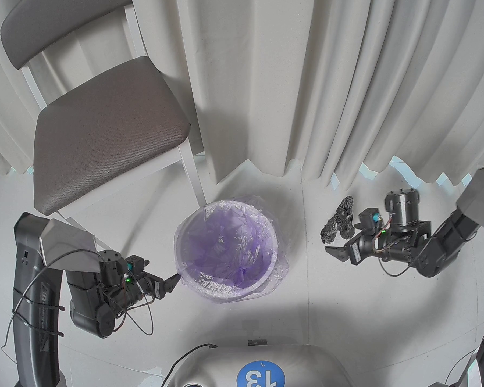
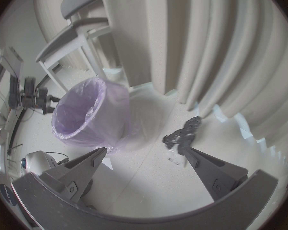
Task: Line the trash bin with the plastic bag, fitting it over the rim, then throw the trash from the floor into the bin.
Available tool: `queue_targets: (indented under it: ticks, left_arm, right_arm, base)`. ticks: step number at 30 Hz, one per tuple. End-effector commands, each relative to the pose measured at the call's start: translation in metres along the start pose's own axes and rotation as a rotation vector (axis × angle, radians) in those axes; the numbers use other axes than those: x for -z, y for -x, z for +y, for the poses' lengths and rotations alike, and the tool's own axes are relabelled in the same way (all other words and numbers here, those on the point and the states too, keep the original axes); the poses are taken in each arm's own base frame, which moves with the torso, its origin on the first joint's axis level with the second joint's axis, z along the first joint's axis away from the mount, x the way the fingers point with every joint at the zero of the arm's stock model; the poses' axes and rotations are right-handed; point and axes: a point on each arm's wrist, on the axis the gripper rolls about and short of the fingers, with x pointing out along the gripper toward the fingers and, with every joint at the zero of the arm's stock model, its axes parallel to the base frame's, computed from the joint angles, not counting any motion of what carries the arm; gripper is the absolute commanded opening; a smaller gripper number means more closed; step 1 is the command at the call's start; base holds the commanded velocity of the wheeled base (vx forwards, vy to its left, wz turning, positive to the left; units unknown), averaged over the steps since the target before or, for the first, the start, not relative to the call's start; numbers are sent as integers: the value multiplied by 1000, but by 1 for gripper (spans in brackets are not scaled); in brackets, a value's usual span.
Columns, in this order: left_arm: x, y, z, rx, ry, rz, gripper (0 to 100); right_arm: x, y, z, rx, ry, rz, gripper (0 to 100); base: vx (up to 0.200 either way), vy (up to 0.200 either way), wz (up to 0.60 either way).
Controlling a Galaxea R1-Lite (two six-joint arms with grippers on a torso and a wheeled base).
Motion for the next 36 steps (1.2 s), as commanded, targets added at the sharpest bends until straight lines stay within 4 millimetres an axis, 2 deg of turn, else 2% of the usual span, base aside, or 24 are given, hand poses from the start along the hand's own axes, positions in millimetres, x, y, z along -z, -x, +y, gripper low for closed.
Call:
queue_targets:
  ticks: [1,7,11,15,16,18,20,21,22,23,25,26,27,31,33,34,36]
  left_arm:
    - [12,-33,-3,4,-10,-2,100]
    - [0,-55,3,-28,-27,40,100]
    - [3,-46,5,-89,-66,84,100]
    - [11,-9,5,-105,-73,137,100]
    - [11,-7,5,-108,-73,136,100]
    - [7,19,7,-134,-74,86,100]
    - [2,36,5,-142,-74,80,100]
    - [2,36,5,-142,-74,80,100]
    - [-16,58,-1,-143,-82,53,100]
    - [-18,60,-1,-143,-83,50,100]
    - [-44,86,-7,-145,-96,-21,100]
    - [-46,89,-7,-146,-97,-30,100]
    - [-60,101,-12,-142,-109,-77,100]
    - [-84,132,-31,-102,-133,-176,100]
    - [-87,139,-36,-85,-139,-192,100]
    - [-93,151,-49,-49,-156,-222,100]
    - [-100,165,-60,-22,-172,-269,100]
  right_arm:
    - [-12,53,-25,75,-31,-95,100]
    - [-4,83,-18,101,-32,-128,100]
    - [2,103,-10,114,-19,-179,100]
    - [9,125,-2,128,-10,-228,100]
    - [9,127,-1,128,-11,-231,100]
    - [13,142,4,137,-22,-263,100]
    - [14,152,7,146,-37,-286,100]
    - [14,152,7,146,-37,-286,100]
    - [18,163,10,156,-64,-297,100]
    - [19,164,11,159,-67,-296,100]
    - [31,177,13,197,-112,-277,100]
    - [33,178,14,202,-117,-275,100]
    - [40,186,18,218,-148,-268,100]
    - [50,201,26,243,-206,-282,100]
    - [51,204,27,250,-213,-286,100]
    - [53,208,28,270,-230,-292,100]
    - [56,214,30,305,-269,-301,100]
  base:
    - [0,0,0]
    - [0,0,0]
    - [0,0,0]
    - [0,0,0]
    - [0,0,0]
    - [0,0,0]
    - [0,0,0]
    - [0,0,0]
    - [0,0,0]
    - [0,0,0]
    - [0,0,0]
    - [0,0,0]
    - [0,0,0]
    - [0,0,0]
    - [0,0,0]
    - [0,0,0]
    - [0,0,0]
